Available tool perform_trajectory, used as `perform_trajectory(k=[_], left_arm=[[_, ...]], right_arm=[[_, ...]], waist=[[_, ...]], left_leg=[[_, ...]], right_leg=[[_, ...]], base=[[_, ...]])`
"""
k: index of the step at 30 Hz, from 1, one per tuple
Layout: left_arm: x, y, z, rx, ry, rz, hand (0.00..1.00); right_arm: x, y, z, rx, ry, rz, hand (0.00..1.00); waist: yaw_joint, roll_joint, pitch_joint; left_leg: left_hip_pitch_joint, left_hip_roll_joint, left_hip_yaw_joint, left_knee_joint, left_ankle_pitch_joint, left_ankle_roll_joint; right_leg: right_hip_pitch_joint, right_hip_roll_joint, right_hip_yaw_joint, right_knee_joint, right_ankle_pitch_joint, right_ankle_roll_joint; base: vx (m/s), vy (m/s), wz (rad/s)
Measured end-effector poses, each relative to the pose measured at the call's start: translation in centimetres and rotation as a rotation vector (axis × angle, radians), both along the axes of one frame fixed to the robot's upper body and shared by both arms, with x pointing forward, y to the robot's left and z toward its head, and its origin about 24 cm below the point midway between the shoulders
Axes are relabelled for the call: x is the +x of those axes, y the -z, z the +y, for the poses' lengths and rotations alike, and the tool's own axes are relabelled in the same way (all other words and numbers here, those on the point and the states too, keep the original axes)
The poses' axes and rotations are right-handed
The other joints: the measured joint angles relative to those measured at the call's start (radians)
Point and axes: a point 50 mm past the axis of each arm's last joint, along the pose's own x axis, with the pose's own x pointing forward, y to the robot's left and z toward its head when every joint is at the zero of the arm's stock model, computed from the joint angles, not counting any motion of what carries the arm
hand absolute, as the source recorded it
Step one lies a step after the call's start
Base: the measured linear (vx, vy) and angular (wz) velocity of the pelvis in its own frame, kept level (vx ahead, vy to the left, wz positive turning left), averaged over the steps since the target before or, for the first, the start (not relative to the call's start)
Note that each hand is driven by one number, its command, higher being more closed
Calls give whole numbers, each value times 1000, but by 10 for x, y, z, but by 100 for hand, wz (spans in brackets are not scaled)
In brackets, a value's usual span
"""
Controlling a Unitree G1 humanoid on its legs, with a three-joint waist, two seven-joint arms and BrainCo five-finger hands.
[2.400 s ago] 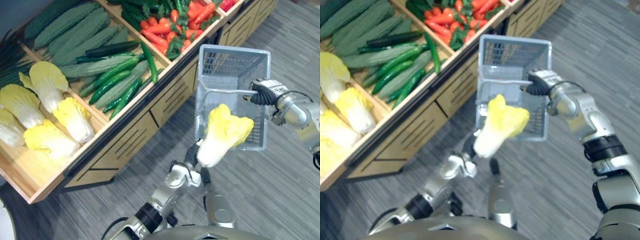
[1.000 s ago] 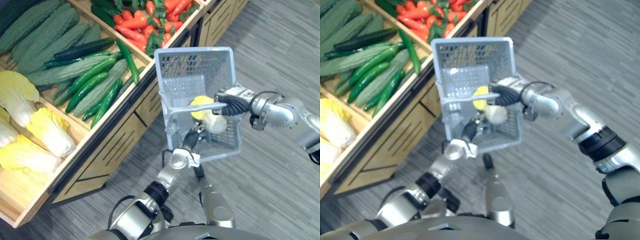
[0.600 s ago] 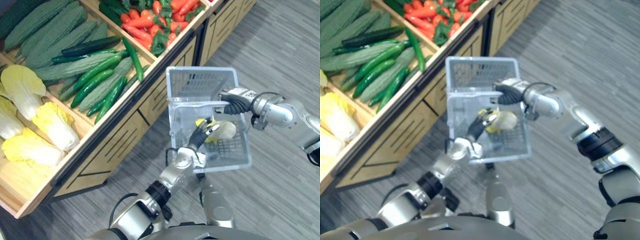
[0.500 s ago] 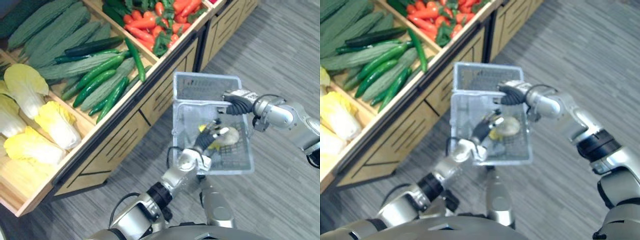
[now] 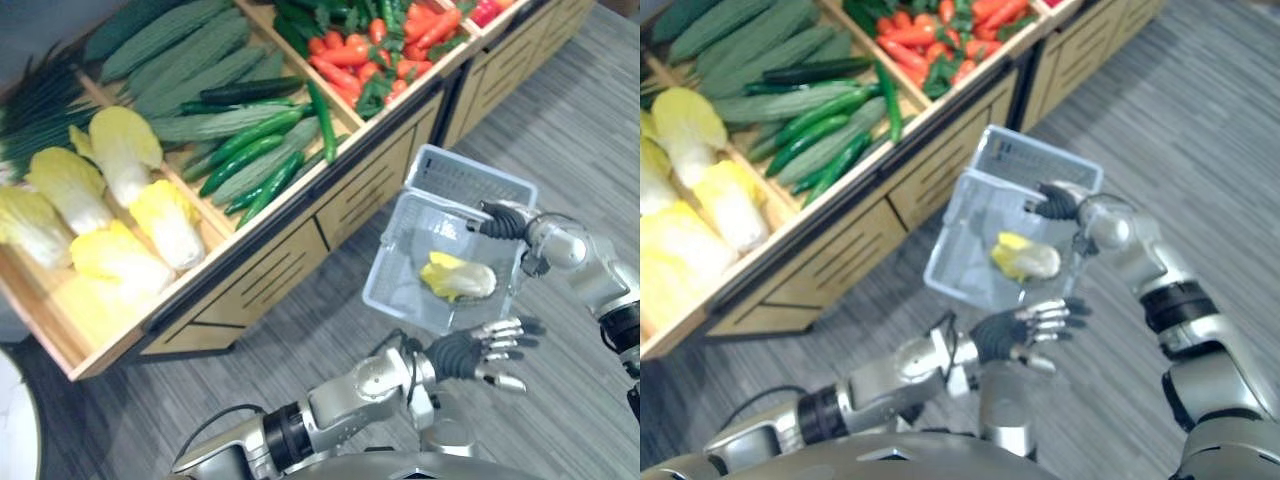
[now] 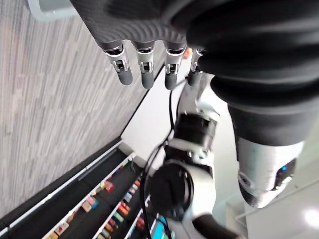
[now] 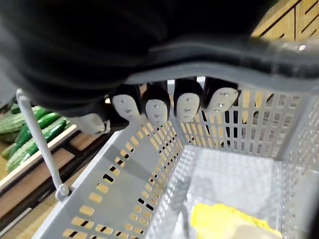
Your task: Pick vegetable in the basket
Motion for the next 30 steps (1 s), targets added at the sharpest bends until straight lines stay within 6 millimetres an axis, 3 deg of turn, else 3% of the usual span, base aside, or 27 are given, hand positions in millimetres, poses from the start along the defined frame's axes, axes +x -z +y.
perform_trajectory(k=[2, 6, 11, 17, 19, 22, 24, 26, 27, 29, 30], left_arm=[[-10, -1, 6, -3, 62, 10, 0], [-14, -4, 20, 3, 82, 4, 0], [-14, -15, 43, -3, 73, -42, 0], [6, -33, 70, -53, -105, -102, 0], [18, -39, 86, -84, -264, -126, 0], [43, -42, 126, -67, -644, -228, 0], [63, -27, 169, 79, -989, -306, 0], [69, -7, 206, 288, -1209, -345, 0], [68, -1, 217, 349, -1267, -345, 0], [59, 16, 252, 657, -1412, -430, 0], [57, 20, 259, 721, -1431, -441, 0]], right_arm=[[-5, 21, -17, 36, 109, 38, 100], [-22, 60, -36, 116, 257, 141, 100], [-65, 115, -65, 216, 493, 287, 100], [-100, 143, -81, 285, 694, 307, 100], [-115, 152, -87, 317, 774, 296, 100], [-135, 163, -91, 353, 870, 291, 100], [-148, 172, -92, 376, 934, 286, 100], [-158, 178, -90, 388, 970, 289, 100], [-161, 180, -90, 388, 977, 295, 100], [-178, 187, -91, 397, 1029, 305, 100], [-181, 190, -91, 400, 1042, 309, 100]], waist=[[23, 0, -2], [26, 0, -19], [48, 1, -46], [61, 1, -59], [67, -4, -76], [75, -21, -92], [79, -38, -104], [78, -49, -117], [78, -53, -125], [77, -67, -145], [77, -68, -149]], left_leg=[[-8, -3, -29, -5, 10, 3], [-18, -29, -93, -59, 51, 14], [-17, -69, -177, -140, 107, 38], [-26, -101, -252, -141, 116, 52], [-35, -106, -283, -141, 122, 60], [-36, -104, -317, -141, 131, 64], [-39, -105, -340, -141, 135, 61], [-42, -106, -355, -141, 135, 61], [-46, -107, -357, -141, 135, 61], [-62, -110, -386, -141, 134, 62], [-67, -111, -393, -141, 134, 62]], right_leg=[[11, -8, -32, 0, -5, -7], [29, -32, -107, 0, -21, -9], [55, -64, -201, 8, -34, -4], [96, -105, -274, 10, -44, 5], [105, -107, -296, 8, -49, 7], [123, -103, -322, 6, -56, 3], [132, -99, -332, 1, -71, -3], [139, -97, -347, -7, -72, -1], [138, -96, -349, -10, -72, -1], [140, -95, -370, -23, -72, -1], [140, -95, -374, -25, -72, -1]], base=[[-35, 1, 38], [-18, 9, 56], [-13, 31, 50], [-11, 46, 42], [8, 28, 34], [16, 0, 25], [12, -4, 22], [10, 5, 11], [32, 8, 15], [57, 7, 20], [57, 10, 23]])
